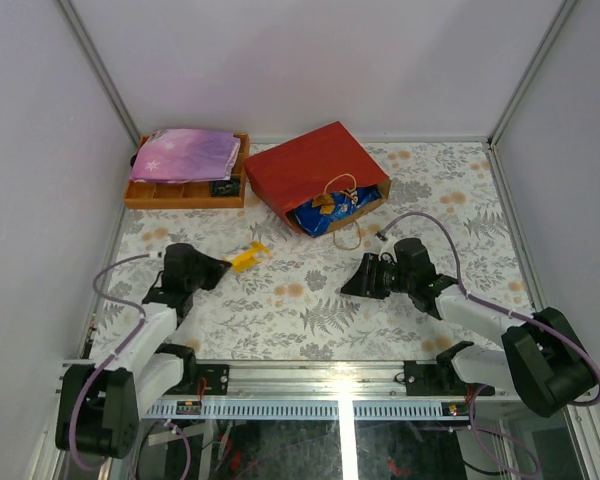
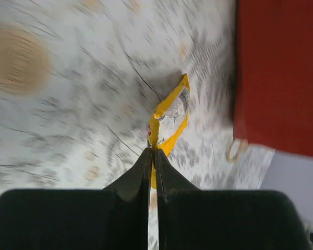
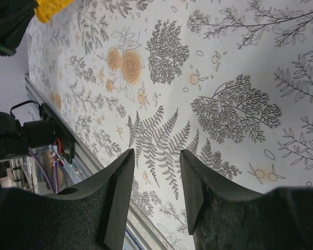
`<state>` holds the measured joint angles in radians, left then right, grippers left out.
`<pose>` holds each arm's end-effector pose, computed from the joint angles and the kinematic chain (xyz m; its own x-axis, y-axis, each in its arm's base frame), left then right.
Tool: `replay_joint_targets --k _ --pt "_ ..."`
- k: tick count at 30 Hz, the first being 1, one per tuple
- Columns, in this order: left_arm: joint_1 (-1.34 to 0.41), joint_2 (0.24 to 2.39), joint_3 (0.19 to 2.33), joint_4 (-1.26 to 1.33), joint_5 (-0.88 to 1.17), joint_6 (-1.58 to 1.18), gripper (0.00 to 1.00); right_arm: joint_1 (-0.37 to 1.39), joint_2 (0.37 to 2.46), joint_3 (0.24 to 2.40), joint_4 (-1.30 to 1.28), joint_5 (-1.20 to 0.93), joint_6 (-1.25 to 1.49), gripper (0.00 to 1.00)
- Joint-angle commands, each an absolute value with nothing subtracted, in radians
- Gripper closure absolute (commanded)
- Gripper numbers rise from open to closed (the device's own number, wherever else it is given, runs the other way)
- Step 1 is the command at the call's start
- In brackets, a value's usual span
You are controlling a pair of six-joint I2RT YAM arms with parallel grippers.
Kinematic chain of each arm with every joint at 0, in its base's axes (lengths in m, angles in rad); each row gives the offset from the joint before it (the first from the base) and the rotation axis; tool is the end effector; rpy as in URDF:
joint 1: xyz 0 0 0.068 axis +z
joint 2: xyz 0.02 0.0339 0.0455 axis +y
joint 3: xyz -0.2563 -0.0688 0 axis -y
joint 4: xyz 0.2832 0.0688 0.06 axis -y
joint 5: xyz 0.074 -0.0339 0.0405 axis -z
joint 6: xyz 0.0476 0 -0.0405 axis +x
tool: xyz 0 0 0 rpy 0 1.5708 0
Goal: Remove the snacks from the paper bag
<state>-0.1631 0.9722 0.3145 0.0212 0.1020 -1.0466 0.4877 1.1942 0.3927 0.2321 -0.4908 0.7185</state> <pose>0.2301 -0.0428 0.1275 -0.5033 -0.7900 -0.3501 -0.3865 0.5682 -0.7265 0.2223 0.1433 0.1276 -0.8614 0.2002 -0.4668 -0.2616 0.6128 0.7457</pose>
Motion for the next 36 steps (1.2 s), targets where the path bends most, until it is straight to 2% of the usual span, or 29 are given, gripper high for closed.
replay_joint_targets --k 1,8,12,16,21,25,31,36 --pt "0.007 0.910 0.309 -0.126 0.025 -1.103 1.00 0.482 1.203 0.442 0.227 -0.589 0.691 0.53" --pt "0.210 0.904 0.361 -0.315 -0.093 -1.184 1.00 0.482 1.156 0.465 0.137 -0.598 0.642 0.51" --pt "0.341 0.932 0.343 -0.240 -0.075 -1.142 1.00 0.482 1.163 0.478 0.107 -0.612 0.619 0.50" --pt "0.442 1.053 0.376 -0.194 -0.060 -1.102 1.00 0.482 1.154 0.479 0.110 -0.609 0.639 0.50" --pt "0.497 1.219 0.481 -0.140 -0.107 -1.061 1.00 0.482 1.099 0.485 0.063 -0.582 0.659 0.49" --pt "0.531 1.339 0.611 -0.197 -0.146 -1.052 1.00 0.483 1.034 0.480 -0.006 -0.538 0.652 0.49" --pt "0.626 1.420 0.657 -0.137 -0.067 -1.096 1.00 0.484 0.906 0.455 -0.102 -0.485 0.693 0.48" --pt "0.635 1.537 0.708 -0.103 -0.043 -1.108 1.00 0.483 0.837 0.463 -0.189 -0.417 0.704 0.48"
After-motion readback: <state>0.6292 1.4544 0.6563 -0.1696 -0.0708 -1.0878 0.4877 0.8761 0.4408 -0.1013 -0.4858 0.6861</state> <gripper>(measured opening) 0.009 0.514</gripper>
